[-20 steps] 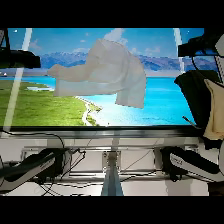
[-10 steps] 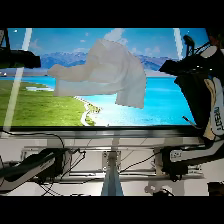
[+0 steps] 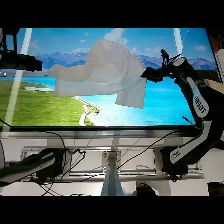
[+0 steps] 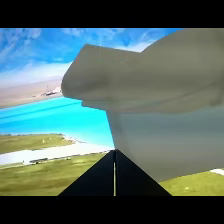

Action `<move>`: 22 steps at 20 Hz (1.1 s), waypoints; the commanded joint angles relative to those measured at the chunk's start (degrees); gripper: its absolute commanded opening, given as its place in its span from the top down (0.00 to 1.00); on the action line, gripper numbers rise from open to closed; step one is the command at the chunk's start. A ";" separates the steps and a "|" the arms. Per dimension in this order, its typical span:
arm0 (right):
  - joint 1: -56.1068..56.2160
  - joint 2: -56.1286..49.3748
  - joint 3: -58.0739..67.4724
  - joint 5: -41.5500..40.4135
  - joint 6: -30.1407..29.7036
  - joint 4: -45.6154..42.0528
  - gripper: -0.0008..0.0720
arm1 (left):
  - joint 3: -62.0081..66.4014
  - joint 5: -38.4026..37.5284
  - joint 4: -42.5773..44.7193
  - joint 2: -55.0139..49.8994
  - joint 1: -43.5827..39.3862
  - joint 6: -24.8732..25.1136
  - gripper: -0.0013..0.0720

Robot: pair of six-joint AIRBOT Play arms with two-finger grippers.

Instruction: Fold the clothes and pants, and hang the long-sleeved shirts on hangers.

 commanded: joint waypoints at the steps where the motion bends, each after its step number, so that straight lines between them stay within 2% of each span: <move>1: 2.89 -0.90 -0.04 -1.62 -0.33 -1.51 0.63 | -0.02 -1.86 5.64 -4.33 1.81 0.11 0.96; 2: 3.32 -0.83 -0.04 -1.36 -0.33 -2.49 0.86 | -0.04 -3.76 5.62 -5.53 3.06 0.07 0.96; 3: 3.50 -0.59 -0.04 -0.33 -0.33 -3.56 0.97 | -0.04 -5.29 5.51 -6.43 4.31 -0.55 0.96; 6: 3.48 2.80 -0.07 2.36 -0.17 -13.79 0.97 | -0.04 -6.82 3.04 -6.93 8.96 -0.68 0.97; 8: 3.48 6.88 -0.11 3.85 2.49 -21.14 0.97 | -0.39 -7.54 -2.51 -7.04 13.00 -0.59 0.97; 13: 3.48 17.59 -6.43 5.35 3.89 -23.50 0.97 | -14.34 -4.70 -19.34 -7.50 20.39 5.40 0.96; 14: 3.48 19.06 -8.41 6.25 3.89 -23.41 0.97 | -17.64 -3.06 -20.72 -8.15 20.48 5.40 0.79; 15: 3.61 20.31 -10.73 6.54 3.87 -22.88 0.97 | -20.57 -1.66 -22.60 -9.35 20.26 5.42 0.33; 16: 3.61 21.05 -12.66 6.47 3.87 -22.05 0.97 | -22.53 -0.63 -24.79 -11.04 19.76 5.57 0.15; 21: 3.61 21.27 -15.82 6.36 3.87 -20.31 0.97 | -23.45 2.75 -38.32 -21.46 17.51 14.99 0.17; 22: 3.61 21.27 -15.82 6.36 3.87 -19.41 0.97 | -23.28 3.85 -39.43 -22.18 17.59 15.87 0.25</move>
